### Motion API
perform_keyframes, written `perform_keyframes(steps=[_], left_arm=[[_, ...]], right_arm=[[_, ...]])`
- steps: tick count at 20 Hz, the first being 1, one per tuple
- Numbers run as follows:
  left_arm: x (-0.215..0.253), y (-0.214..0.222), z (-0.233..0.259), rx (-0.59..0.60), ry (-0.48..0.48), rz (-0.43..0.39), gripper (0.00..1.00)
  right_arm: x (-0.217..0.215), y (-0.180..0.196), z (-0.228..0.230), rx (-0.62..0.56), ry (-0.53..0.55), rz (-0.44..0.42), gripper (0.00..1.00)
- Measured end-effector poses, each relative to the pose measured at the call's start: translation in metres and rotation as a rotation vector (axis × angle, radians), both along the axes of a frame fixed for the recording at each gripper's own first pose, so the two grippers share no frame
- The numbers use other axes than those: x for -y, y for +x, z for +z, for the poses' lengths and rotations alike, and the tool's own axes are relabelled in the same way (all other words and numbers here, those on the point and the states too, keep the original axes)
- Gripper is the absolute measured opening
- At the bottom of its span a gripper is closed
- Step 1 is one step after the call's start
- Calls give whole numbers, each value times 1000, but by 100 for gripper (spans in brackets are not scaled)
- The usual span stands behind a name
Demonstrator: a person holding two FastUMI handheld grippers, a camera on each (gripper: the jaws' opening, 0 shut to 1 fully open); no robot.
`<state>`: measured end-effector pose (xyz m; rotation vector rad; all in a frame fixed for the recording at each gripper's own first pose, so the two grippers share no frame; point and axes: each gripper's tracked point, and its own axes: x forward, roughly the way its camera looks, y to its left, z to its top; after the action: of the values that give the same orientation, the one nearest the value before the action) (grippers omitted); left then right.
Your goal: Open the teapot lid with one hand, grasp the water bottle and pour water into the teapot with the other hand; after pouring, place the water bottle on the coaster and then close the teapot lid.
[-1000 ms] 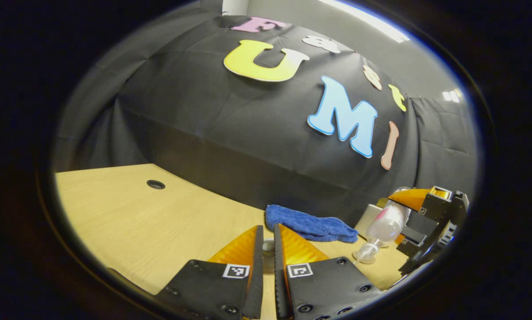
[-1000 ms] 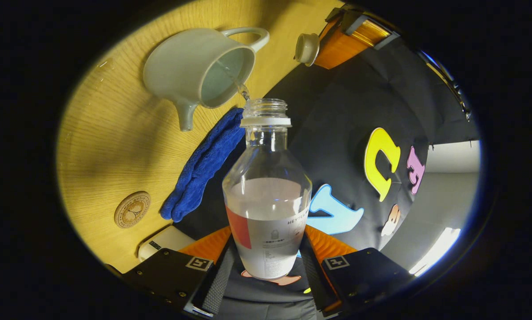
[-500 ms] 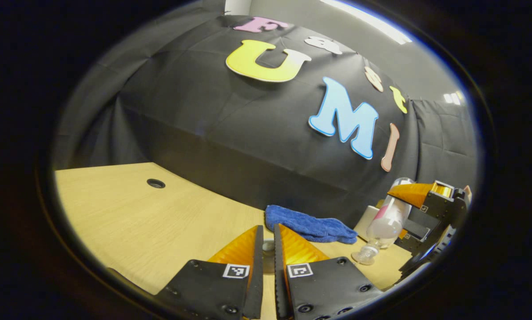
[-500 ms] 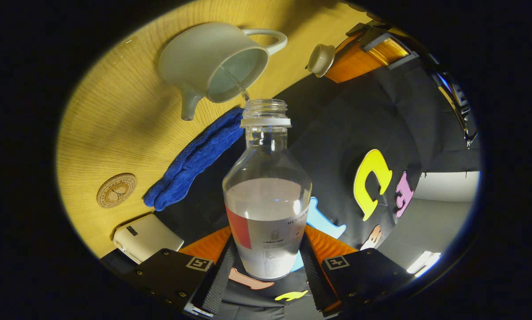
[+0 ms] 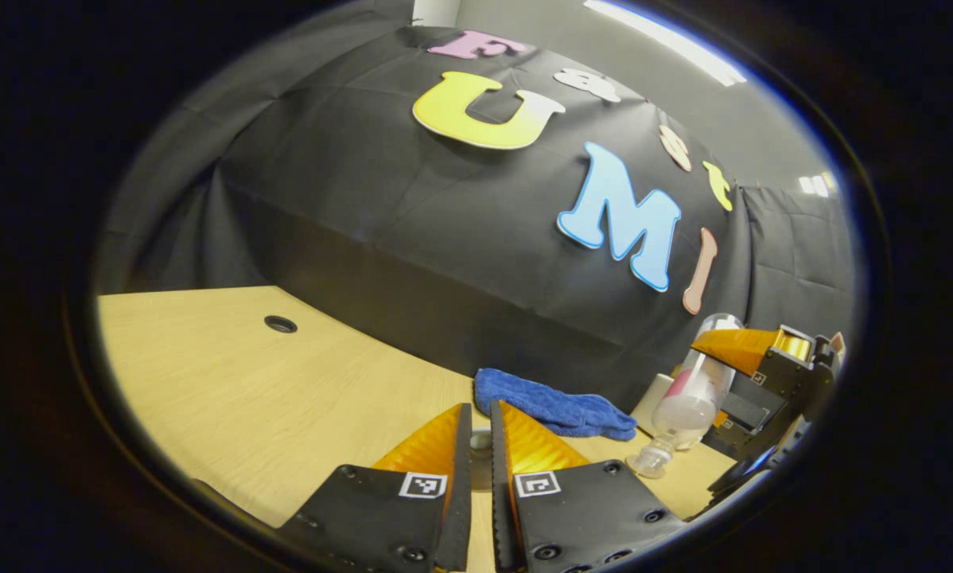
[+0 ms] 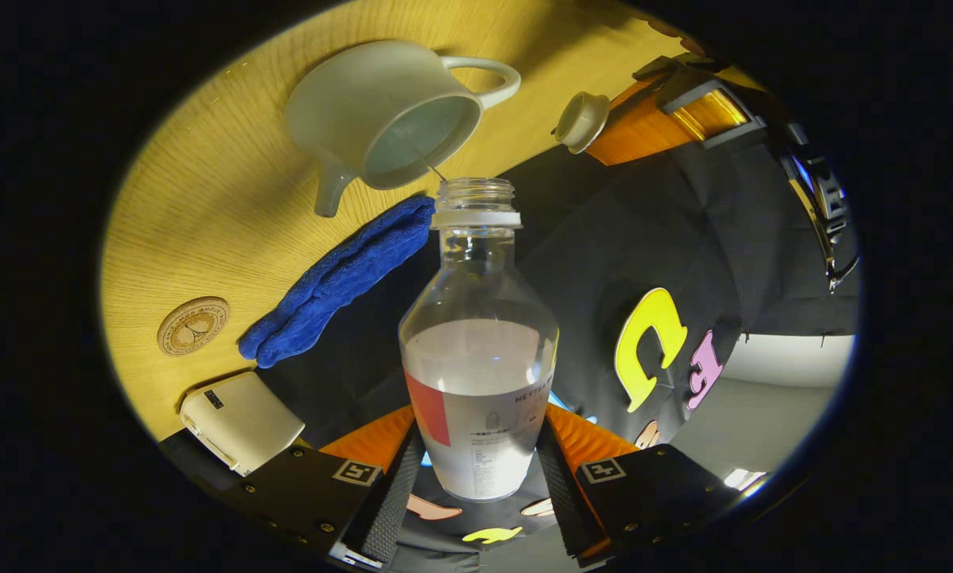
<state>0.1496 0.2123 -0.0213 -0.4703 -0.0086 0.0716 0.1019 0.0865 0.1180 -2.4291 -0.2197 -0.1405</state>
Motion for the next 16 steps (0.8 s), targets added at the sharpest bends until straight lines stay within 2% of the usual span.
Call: perform_keyframes(steps=[3,8,9,11,16], left_arm=[[1,0,0,1,-1,-3,21],[3,1,-1,-4,6,-6,21],[3,0,0,-3,5,-8,17],[3,0,-1,-3,4,-8,21],[9,0,0,-7,4,-20,21]], right_arm=[[1,0,-2,-7,9,-4,76],[13,1,-8,-36,90,-31,76],[18,0,-13,-55,138,-48,76],[30,-3,-26,-98,262,-88,76],[69,-18,-63,-217,648,-186,76]])
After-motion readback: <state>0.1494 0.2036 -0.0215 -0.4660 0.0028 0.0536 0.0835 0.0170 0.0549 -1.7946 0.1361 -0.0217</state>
